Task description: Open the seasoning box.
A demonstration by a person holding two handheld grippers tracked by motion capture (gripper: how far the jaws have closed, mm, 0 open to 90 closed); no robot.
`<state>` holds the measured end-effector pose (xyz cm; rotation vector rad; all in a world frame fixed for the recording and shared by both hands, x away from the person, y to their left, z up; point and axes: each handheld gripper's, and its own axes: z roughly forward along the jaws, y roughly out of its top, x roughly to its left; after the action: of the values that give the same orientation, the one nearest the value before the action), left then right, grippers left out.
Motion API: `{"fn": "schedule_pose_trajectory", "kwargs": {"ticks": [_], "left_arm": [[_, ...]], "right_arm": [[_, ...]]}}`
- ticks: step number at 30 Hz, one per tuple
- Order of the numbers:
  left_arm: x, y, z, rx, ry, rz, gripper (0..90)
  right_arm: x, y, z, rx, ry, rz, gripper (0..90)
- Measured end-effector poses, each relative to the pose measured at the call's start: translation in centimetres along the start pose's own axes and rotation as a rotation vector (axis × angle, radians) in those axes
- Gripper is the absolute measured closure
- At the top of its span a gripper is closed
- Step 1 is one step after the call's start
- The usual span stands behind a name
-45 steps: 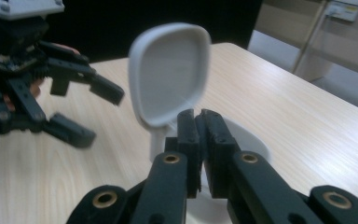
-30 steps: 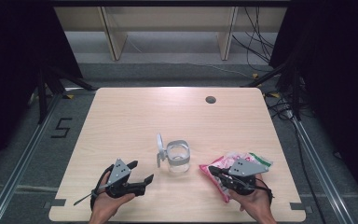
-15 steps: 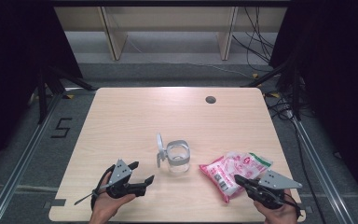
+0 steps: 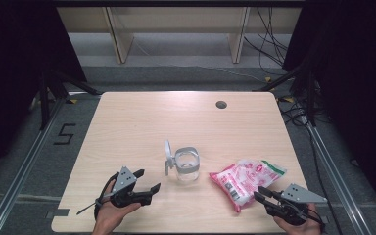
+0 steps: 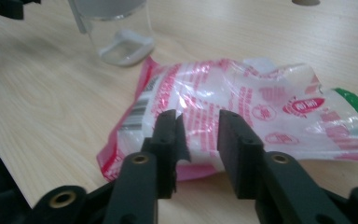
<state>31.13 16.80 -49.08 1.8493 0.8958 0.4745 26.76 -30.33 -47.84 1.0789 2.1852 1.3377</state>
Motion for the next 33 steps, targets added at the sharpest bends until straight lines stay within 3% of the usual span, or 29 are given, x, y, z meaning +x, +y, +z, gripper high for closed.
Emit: {"fn": "schedule_pose_trajectory", "kwargs": {"ticks": [3, 4, 5, 6, 7, 8, 9, 10, 11, 13, 15, 16, 17, 18, 19, 22, 23, 24, 27, 28, 30, 32, 33], "left_arm": [[-0.1, -0.1, 0.1, 0.0, -0.001, -0.007, 22.5], [0.1, 0.0, 0.1, -0.001, -0.005, 0.022, 22.5], [0.1, 0.0, 0.1, -0.001, -0.005, 0.022, 22.5], [-0.1, -0.1, 0.1, 0.007, -0.001, -0.002, 22.5], [-0.1, -0.1, 0.2, -0.001, -0.006, -0.008, 22.5], [-0.1, -0.1, 0.2, -0.001, -0.006, -0.008, 22.5], [-0.1, -0.1, 0.2, 0.007, -0.004, -0.005, 22.4], [-0.1, -0.1, 0.1, 0.011, 0.002, 0.005, 22.5], [-0.1, -0.1, 0.1, 0.009, 0.001, -0.003, 22.5], [-0.1, 0.0, 0.0, 0.012, 0.001, 0.0, 22.5], [-0.1, 0.0, 0.1, 0.008, -0.005, -0.007, 22.5], [-0.1, -0.1, 0.2, -0.006, -0.028, -0.028, 22.5], [-0.1, -0.1, 0.2, -0.006, -0.028, -0.028, 22.5], [-0.1, 0.0, 0.1, 0.005, -0.017, -0.018, 22.5], [-0.2, -0.1, 0.2, 0.004, -0.023, -0.024, 22.5], [-0.2, -0.1, 0.2, 0.009, -0.02, -0.02, 22.5], [-0.2, 0.0, 0.3, -0.004, -0.031, -0.004, 22.5], [-0.2, 0.0, 0.2, -0.003, -0.03, -0.014, 22.5], [0.0, 0.0, 0.2, 0.008, -0.025, 0.012, 22.5], [0.0, 0.0, 0.2, 0.008, -0.026, 0.012, 22.5], [-0.1, 0.0, 0.2, 0.003, -0.037, -0.004, 22.5], [-0.2, 0.0, 0.3, -0.003, -0.043, -0.021, 22.5], [-0.3, 0.0, 0.3, -0.005, -0.042, -0.037, 22.5]], "right_arm": [[0.0, -0.1, -0.1, 0.016, -0.009, 0.027, 63.9], [-0.1, -0.1, -0.1, 0.014, -0.006, 0.019, 62.6], [-0.1, -0.1, -0.3, 0.017, -0.014, 0.037, 61.1], [-0.4, -0.2, -0.2, 0.002, -0.018, 0.018, 58.5], [-0.3, -0.2, -0.3, 0.004, -0.026, 0.05, 56.9], [-0.3, -0.2, -0.3, 0.004, -0.026, 0.05, 56.9], [-0.9, -0.2, -0.6, -0.003, -0.062, 0.019, 54.7], [-0.9, -0.2, -0.7, 0.01, -0.06, 0.049, 53.7], [-1.2, -0.3, -0.7, 0.007, -0.07, 0.042, 52.9], [-1.5, -0.6, -1.0, 0.023, -0.11, 0.074, 51.0], [-2.4, -0.8, -1.2, 0.022, -0.123, 0.052, 50.3], [-2.2, -0.9, -1.5, 0.035, -0.145, 0.108, 49.6], [-2.2, -0.9, -1.5, 0.035, -0.145, 0.108, 49.6], [-2.3, -1.0, -1.7, 0.037, -0.136, 0.159, 48.7], [-2.7, -1.1, -1.7, 0.03, -0.13, 0.134, 48.4], [-2.7, -1.2, -1.5, 0.039, -0.131, 0.141, 47.0], [-2.7, -1.2, -1.3, 0.048, -0.111, 0.168, 44.6], [-2.6, -1.3, -1.3, 0.044, -0.101, 0.193, 43.4], [-3.1, -1.4, -1.0, 0.039, -0.094, 0.189, 40.5], [-3.0, -1.4, -0.9, 0.051, -0.081, 0.228, 39.3], [-3.4, -1.4, -0.3, 0.034, -0.052, 0.274, 37.0], [-3.7, -1.3, -0.1, 0.03, -0.056, 0.249, 36.1], [-3.7, -1.2, 0.2, 0.021, -0.03, 0.294, 35.2]]}}
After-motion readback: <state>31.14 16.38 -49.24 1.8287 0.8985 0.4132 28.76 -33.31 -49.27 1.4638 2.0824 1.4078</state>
